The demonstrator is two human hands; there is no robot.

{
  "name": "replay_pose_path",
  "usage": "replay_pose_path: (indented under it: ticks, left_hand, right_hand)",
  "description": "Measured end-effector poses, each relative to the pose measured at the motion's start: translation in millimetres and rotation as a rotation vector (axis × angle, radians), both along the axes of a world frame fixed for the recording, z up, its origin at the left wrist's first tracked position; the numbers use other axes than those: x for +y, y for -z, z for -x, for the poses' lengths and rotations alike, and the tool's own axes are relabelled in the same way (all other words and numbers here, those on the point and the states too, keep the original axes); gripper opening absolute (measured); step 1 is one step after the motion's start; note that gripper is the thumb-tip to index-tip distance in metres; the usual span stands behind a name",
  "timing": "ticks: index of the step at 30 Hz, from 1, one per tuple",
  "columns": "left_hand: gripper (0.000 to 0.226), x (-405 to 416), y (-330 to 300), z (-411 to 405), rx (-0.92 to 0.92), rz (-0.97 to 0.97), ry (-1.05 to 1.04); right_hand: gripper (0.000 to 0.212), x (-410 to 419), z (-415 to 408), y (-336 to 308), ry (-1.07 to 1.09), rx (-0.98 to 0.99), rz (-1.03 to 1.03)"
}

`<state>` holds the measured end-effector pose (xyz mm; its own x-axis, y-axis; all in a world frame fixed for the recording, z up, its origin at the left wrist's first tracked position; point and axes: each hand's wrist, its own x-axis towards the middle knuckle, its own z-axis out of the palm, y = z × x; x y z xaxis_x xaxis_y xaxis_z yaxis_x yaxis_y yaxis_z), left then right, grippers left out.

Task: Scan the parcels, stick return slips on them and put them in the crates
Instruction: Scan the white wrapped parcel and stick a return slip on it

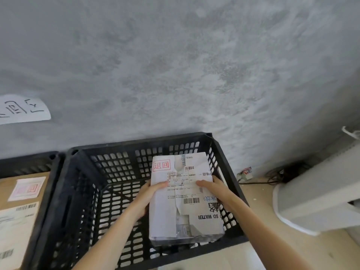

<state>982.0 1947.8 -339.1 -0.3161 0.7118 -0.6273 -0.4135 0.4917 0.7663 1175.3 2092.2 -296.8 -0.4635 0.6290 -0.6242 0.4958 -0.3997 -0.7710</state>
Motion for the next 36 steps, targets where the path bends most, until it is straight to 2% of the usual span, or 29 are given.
replay_pose_path:
  ticks: [5,12,18,22,29,36]
  left_hand:
    - [0.049,5,24,-13,-0.019,0.018,-0.082]
    - [0.068,21,56,-10,-0.031,0.048,-0.064]
    - [0.053,29,75,-11,-0.023,0.094,-0.075]
    - [0.085,28,90,-12,-0.019,0.099,-0.071]
    - [0.074,31,100,-14,0.050,0.095,-0.051]
    - [0.063,31,110,-13,0.081,0.071,-0.040]
  right_hand:
    - [0.033,7,7,38,0.021,-0.106,0.009]
    - [0.027,20,14,63,0.025,-0.130,0.048]
    - [0.032,26,13,78,0.016,-0.188,0.079]
    - [0.034,30,13,83,0.005,-0.217,0.071]
    - [0.049,32,18,98,-0.054,-0.379,0.044]
    - [0.058,34,20,103,-0.084,-0.418,-0.003]
